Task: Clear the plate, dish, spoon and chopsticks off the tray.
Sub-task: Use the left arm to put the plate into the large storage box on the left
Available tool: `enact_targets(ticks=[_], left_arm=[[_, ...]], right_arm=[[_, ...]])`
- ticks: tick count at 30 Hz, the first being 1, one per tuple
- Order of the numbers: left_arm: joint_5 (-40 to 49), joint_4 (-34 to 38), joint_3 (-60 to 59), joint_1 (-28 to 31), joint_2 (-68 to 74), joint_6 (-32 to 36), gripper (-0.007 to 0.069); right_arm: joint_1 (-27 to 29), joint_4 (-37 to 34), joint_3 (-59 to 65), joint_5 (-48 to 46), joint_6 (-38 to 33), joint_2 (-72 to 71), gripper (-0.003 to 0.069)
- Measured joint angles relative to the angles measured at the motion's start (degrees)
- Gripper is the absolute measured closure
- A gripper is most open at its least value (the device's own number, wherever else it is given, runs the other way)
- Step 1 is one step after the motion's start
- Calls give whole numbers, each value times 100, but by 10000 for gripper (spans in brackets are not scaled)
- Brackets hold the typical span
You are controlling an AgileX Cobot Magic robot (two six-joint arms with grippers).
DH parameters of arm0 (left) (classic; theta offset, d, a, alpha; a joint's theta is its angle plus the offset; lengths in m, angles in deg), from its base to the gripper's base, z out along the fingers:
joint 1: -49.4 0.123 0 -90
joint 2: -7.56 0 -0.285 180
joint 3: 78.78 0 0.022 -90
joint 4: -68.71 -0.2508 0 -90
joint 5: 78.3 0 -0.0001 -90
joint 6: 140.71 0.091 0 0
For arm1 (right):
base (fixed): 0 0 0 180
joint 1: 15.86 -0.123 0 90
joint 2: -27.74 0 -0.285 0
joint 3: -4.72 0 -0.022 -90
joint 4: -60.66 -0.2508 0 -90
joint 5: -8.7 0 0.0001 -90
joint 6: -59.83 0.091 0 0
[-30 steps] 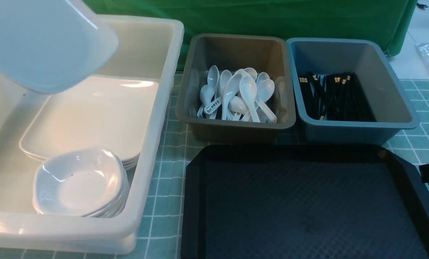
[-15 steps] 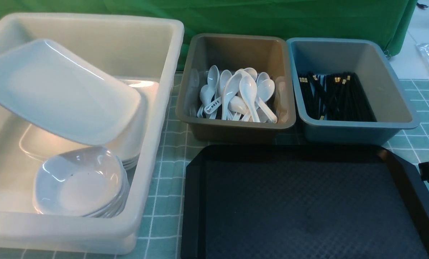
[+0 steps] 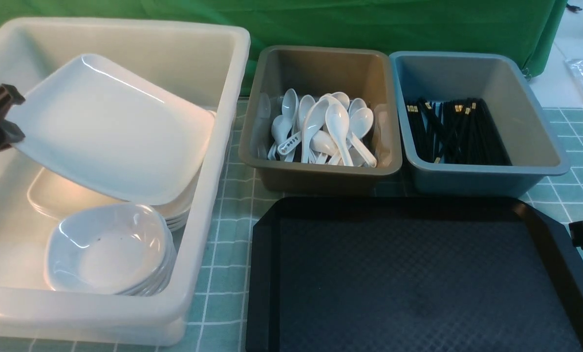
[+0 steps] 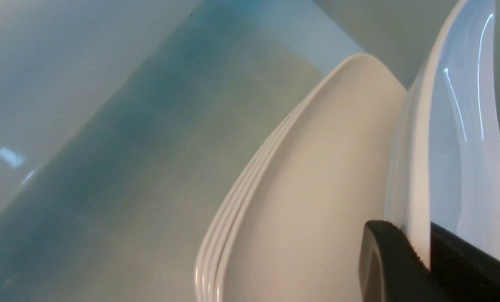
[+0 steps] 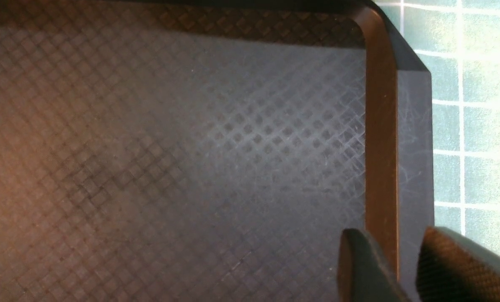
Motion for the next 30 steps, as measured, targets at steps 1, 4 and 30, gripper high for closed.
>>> enact_targets(ticks=[1, 4, 30], left_arm=[[48, -49, 0, 0, 33, 0, 561], [211, -177, 0, 0, 158, 0, 508], [1301, -2130, 10, -13, -69, -477, 206]], right_arm=[[0, 0, 0, 0, 0, 0, 418], [0, 0, 0, 0, 0, 0, 418], [0, 0, 0, -491, -8, 0, 418]])
